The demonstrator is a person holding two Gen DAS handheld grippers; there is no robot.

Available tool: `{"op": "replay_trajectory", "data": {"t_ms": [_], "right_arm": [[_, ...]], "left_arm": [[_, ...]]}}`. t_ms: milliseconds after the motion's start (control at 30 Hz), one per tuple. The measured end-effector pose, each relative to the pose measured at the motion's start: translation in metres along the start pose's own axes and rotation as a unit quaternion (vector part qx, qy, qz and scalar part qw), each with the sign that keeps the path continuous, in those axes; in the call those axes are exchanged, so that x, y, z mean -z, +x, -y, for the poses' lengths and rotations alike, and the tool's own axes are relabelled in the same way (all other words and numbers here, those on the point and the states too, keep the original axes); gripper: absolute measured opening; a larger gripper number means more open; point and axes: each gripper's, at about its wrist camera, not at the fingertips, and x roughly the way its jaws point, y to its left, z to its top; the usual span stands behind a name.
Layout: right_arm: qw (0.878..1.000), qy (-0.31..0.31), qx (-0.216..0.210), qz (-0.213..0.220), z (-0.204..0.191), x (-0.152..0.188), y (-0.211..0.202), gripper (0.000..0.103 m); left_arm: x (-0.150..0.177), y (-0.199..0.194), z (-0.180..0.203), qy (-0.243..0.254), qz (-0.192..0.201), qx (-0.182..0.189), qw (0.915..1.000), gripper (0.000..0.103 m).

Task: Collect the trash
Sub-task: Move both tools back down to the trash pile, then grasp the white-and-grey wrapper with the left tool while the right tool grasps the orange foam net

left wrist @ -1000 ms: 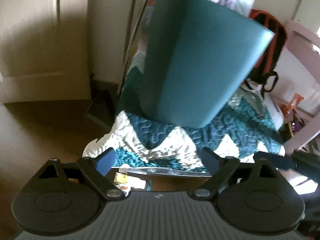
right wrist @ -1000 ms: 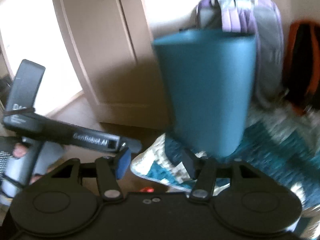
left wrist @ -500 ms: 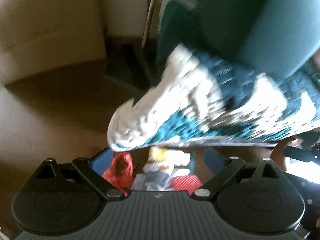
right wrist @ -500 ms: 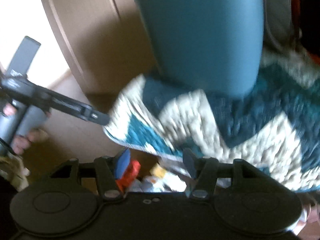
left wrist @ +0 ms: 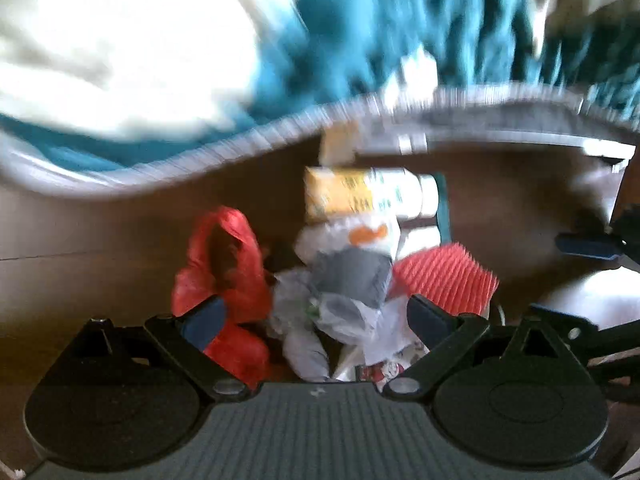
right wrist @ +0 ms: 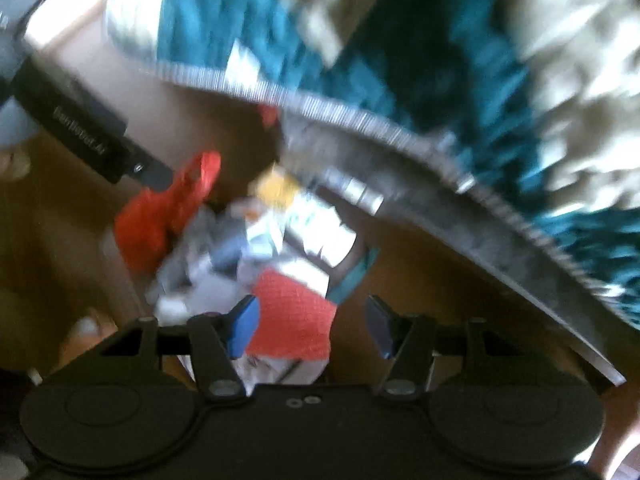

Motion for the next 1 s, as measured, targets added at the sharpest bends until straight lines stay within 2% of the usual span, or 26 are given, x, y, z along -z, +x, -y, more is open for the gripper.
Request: {"op": "replay_trajectory", "data": {"t_ms": [167,267,433,567,633,733,867,1000], "right_arm": [[0.996,-0.080,-0.005,-0.045,-0.023,0.010,0.050,0.059],[0.990,-0.127,-0.002,-0.059,-0.038,0.014,0.071,0.058],[0.985,-0.156,0.003,-0.071,-0.050,0.016,0.090,0.058],[0.978,-0.198,0.022,-0.069,-0.059,0.021,0.098,0.056],[0.976,-0.206,0.023,-0.066,-0.060,0.023,0.099,0.056],[0.982,-0.181,0.018,-0.050,-0.055,0.018,0.091,0.057],[0.994,-0.099,0.015,-0.046,-0.031,0.000,0.089,0.058],[0.997,-0.017,0.009,-0.075,-0.011,-0.014,0.106,0.058]], "left_arm": [[0.005,0.053,0.015,0.017,-0.031,-0.001,0.9994,0.098],[0.005,0.073,0.016,0.004,-0.038,-0.002,0.9993,0.098],[0.007,0.093,0.015,-0.011,-0.041,-0.019,0.9989,0.098],[0.011,0.102,0.014,-0.021,-0.043,-0.018,0.9987,0.097],[0.012,0.103,0.014,-0.023,-0.042,-0.017,0.9987,0.093],[0.013,0.104,0.010,-0.029,-0.040,-0.014,0.9987,0.081],[0.014,0.110,0.002,-0.053,-0.041,-0.004,0.9977,0.068],[0.013,0.110,-0.012,-0.071,-0.046,0.000,0.9964,0.052]]}}
